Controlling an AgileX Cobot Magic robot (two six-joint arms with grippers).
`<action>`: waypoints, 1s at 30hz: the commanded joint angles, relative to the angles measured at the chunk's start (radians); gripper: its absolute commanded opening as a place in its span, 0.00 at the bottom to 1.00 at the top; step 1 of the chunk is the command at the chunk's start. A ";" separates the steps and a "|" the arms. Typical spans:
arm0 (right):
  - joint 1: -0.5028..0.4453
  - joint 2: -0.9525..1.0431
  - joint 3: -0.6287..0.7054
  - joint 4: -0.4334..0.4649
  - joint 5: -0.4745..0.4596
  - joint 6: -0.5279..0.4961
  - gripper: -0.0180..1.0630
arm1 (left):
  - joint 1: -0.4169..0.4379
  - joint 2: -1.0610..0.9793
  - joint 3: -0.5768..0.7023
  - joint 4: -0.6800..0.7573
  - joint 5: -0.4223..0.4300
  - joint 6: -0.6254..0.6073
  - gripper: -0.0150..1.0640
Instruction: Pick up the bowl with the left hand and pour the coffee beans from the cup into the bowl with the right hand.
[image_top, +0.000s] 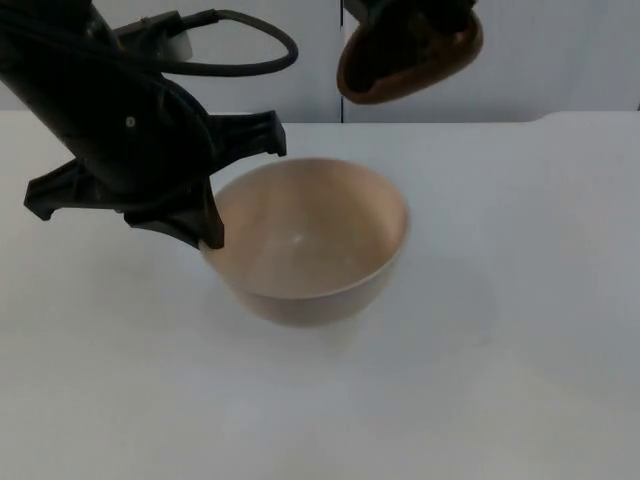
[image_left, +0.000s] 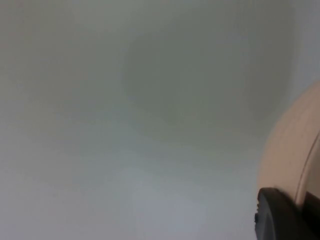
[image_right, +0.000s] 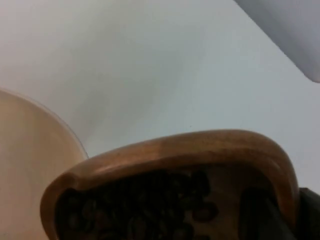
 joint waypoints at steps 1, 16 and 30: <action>0.016 -0.002 -0.003 -0.034 -0.025 0.003 0.02 | 0.003 -0.007 0.001 -0.018 -0.005 -0.005 0.01; 0.066 -0.002 -0.001 -0.156 -0.053 -0.024 0.02 | 0.003 -0.007 0.001 -0.025 -0.014 -0.005 0.01; 0.084 -0.002 -0.001 -0.184 -0.027 -0.069 0.02 | 0.003 -0.007 0.001 -0.025 -0.019 -0.005 0.01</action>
